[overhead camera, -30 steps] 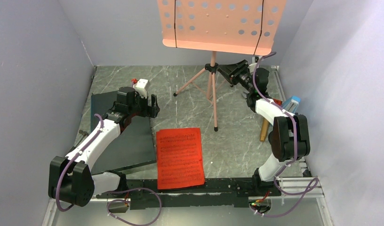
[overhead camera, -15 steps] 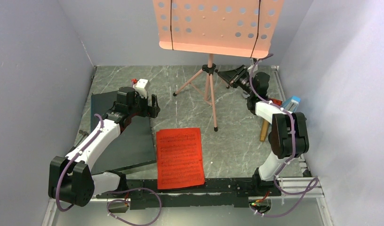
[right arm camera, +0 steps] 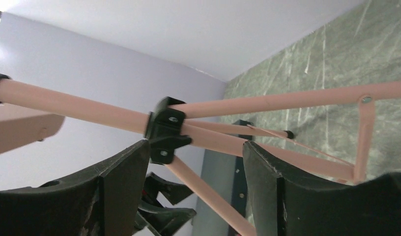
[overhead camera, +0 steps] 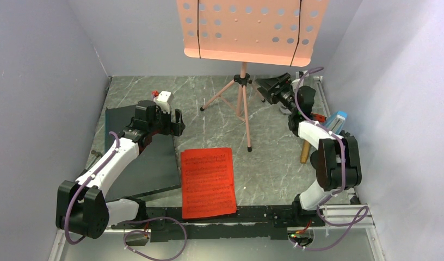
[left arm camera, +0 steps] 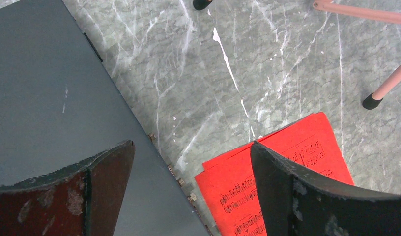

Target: Pack up the instrument practice props

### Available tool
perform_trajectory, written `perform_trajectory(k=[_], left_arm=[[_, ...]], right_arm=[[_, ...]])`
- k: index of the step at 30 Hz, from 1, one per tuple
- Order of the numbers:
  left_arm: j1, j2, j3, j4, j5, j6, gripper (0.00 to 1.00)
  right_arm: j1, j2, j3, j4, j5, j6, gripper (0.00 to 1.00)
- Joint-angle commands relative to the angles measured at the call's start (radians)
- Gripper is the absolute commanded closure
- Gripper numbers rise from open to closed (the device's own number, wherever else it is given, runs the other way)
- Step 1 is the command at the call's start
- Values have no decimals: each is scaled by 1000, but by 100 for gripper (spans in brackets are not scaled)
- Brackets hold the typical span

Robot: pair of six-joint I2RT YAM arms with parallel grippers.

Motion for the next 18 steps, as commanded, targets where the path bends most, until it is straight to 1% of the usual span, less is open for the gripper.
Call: perform_trajectory(k=[1,7,11,13,18], left_arm=[[1,-22,17,33,5,-6,6],[1,-20,20,34,6,-5,6],[2,-26,18,33,0,-2,6],[2,-27,18,35,0,-1,6],[2,-24,20,34,7,2,6]], right_arm=[[-1,-72,44,-28,46,85,26],[18,-76,93,-131,78,141,25],[31,-66,105,-170,86,183,28],[41,-61,113,-183,83,195,32],[59,-56,129,-176,75,214,35]])
